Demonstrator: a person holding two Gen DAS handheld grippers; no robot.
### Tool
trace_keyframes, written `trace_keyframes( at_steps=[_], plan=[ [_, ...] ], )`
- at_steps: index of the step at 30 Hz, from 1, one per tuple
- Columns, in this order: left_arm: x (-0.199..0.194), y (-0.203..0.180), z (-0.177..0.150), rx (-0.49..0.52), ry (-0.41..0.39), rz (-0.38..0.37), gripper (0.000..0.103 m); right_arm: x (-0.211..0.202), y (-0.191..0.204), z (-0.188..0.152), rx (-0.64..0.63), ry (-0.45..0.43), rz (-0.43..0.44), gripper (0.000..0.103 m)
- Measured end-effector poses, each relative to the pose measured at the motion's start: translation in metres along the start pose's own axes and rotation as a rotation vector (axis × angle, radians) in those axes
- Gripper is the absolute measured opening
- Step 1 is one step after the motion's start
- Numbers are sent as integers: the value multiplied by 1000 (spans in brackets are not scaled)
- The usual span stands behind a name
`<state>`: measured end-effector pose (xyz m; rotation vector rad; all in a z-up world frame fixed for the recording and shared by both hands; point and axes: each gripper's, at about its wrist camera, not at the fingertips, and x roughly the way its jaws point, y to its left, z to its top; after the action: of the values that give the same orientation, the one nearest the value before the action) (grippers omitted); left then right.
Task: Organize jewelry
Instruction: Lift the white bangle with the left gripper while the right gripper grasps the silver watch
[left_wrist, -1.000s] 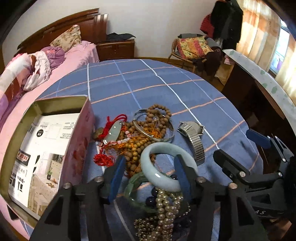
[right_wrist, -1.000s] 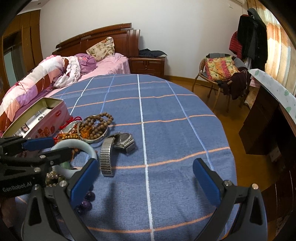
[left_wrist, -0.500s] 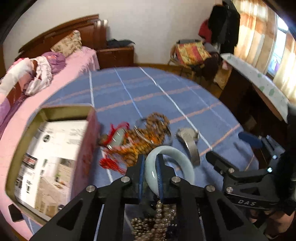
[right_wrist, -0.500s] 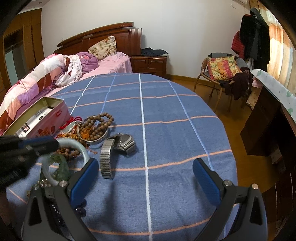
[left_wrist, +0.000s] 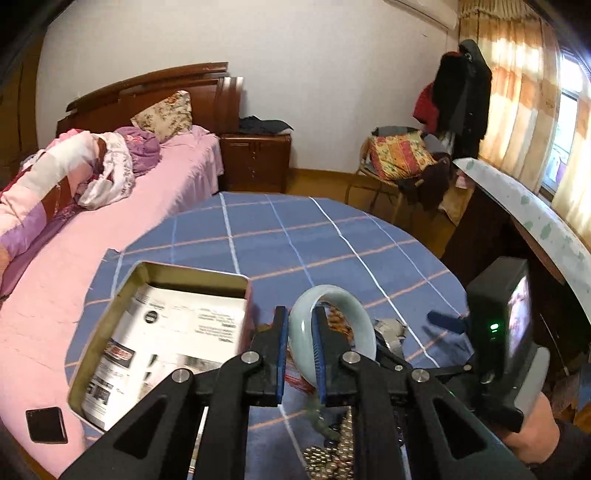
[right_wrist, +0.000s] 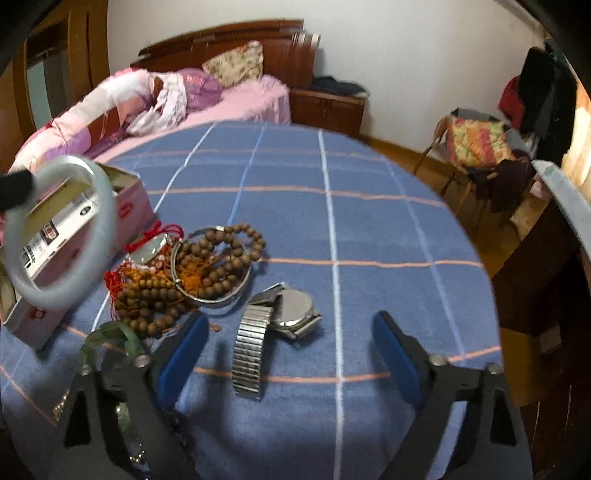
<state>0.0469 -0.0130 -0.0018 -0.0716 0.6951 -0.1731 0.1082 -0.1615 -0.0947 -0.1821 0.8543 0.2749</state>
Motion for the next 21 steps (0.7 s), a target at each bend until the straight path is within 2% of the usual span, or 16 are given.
trace_keyframes(
  at_steps=[1, 2, 3, 4, 5, 11, 16, 21],
  plan=[
    [0, 3, 1, -3, -3, 8, 12, 5, 1, 0, -8, 20, 8, 81],
    [-1, 7, 1, -9, -4, 13, 12, 9, 1, -1, -10, 36, 12, 68],
    [-1, 13, 2, -23, -4, 17, 12, 12, -1, -2, -6, 52, 29, 48],
    [-2, 19, 2, -39, -6, 22, 12, 10, -4, -2, 11, 42, 65, 37],
    [-3, 24, 1, -48, -8, 28, 12, 8, -5, -2, 9, 43, 66, 33],
    [-10, 56, 0, -117, -21, 62, 12, -4, -11, -7, 24, -2, 70, 32],
    [-10, 76, -4, -153, -15, 88, 12, -19, -8, 7, 14, -68, 51, 31],
    [-11, 90, -7, -181, -10, 104, 12, -32, 6, 20, -26, -104, 72, 32]
  ],
)
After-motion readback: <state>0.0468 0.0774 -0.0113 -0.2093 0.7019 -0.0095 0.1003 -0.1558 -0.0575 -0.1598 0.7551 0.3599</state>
